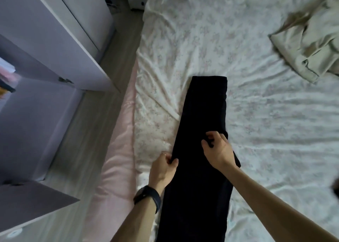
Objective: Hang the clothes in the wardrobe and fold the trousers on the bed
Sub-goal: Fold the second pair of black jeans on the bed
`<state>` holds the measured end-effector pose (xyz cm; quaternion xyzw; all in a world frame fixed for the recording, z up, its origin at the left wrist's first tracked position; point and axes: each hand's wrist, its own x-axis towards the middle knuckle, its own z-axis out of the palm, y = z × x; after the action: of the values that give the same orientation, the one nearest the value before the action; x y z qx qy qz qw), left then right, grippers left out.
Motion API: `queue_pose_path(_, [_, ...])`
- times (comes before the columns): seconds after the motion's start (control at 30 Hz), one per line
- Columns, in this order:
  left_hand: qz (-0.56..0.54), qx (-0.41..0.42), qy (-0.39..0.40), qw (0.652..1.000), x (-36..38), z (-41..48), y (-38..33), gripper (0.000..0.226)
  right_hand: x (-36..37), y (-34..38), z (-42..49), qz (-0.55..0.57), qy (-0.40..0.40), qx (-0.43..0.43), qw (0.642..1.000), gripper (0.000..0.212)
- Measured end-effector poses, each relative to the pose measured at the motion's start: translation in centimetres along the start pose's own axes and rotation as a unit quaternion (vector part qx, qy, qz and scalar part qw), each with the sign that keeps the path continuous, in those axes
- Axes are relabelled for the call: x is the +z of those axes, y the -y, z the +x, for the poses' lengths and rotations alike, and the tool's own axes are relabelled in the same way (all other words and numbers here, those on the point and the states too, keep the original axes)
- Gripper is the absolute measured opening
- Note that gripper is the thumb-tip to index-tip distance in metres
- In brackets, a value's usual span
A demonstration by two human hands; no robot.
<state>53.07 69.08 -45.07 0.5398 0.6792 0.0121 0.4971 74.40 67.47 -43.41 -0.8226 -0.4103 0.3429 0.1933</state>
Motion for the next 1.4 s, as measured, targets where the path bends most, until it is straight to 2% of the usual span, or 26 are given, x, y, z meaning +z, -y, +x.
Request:
queue_pose_path(0.17, [-0.028, 0.025, 0.024, 0.999, -0.7, 6.7, -6.2, 0.012, -2.5, -2.6, 1.9, 0.077, -0.06, 0.037, 0.995, 0.035])
queue_pose_path(0.27, [-0.032, 0.03, 0.056, 0.997, -0.7, 10.9, -10.2, 0.024, -3.6, -2.2, 5.9, 0.097, -0.076, 0.063, 0.99, 0.045])
queue_pose_path(0.47, [-0.114, 0.024, 0.034, 0.993, -0.4, 17.3, -17.2, 0.029, -6.3, -0.1, 16.2, 0.219, 0.022, 0.131, 0.967, 0.057])
queue_pose_path(0.63, [-0.189, -0.02, 0.087, 0.978, -0.7, 19.3, -21.6, 0.064, -7.3, 0.1, 20.0, 0.253, 0.024, 0.115, 0.96, 0.044])
queue_pose_path(0.73, [-0.179, -0.005, 0.129, 0.975, -1.7, 19.6, -23.1, 0.057, -8.8, 0.8, 20.9, 0.212, -0.002, 0.097, 0.972, 0.029])
queue_pose_path(0.93, [-0.19, 0.048, 0.037, 0.98, -3.8, 21.8, -23.8, 0.065, -10.4, 3.0, 23.2, 0.13, -0.062, 0.035, 0.989, 0.026])
queue_pose_path(1.0, [-0.152, 0.069, 0.012, 0.986, -3.3, 22.5, -23.0, 0.067, -9.3, 2.6, 23.7, 0.103, -0.05, 0.056, 0.992, 0.027])
queue_pose_path(1.07, [-0.078, 0.09, -0.044, 0.992, -2.5, 22.8, -21.8, 0.061, -8.0, 1.5, 23.1, 0.121, -0.05, 0.072, 0.989, 0.027])
queue_pose_path(1.17, [0.045, 0.14, -0.112, 0.983, -1.6, 21.6, -20.8, 0.051, -6.8, -1.1, 20.3, 0.241, -0.052, 0.098, 0.964, 0.031])
queue_pose_path(1.23, [0.137, 0.199, -0.157, 0.958, 0.1, 19.0, -18.6, 0.062, -6.2, -4.0, 16.1, 0.318, -0.035, 0.115, 0.94, 0.025])
queue_pose_path(1.3, [0.233, 0.282, -0.197, 0.91, 2.6, 15.1, -15.8, 0.066, -5.9, -7.1, 10.9, 0.354, -0.05, 0.14, 0.923, 0.015])
queue_pose_path(1.33, [0.267, 0.324, -0.195, 0.886, 3.8, 13.1, -14.3, 0.064, -5.6, -8.6, 8.3, 0.352, -0.071, 0.158, 0.92, 0.013])
queue_pose_path(1.4, [0.282, 0.367, -0.15, 0.873, 6.1, 9.2, -11.3, 0.059, -5.2, -10.7, 2.9, 0.349, -0.112, 0.194, 0.91, 0.013])
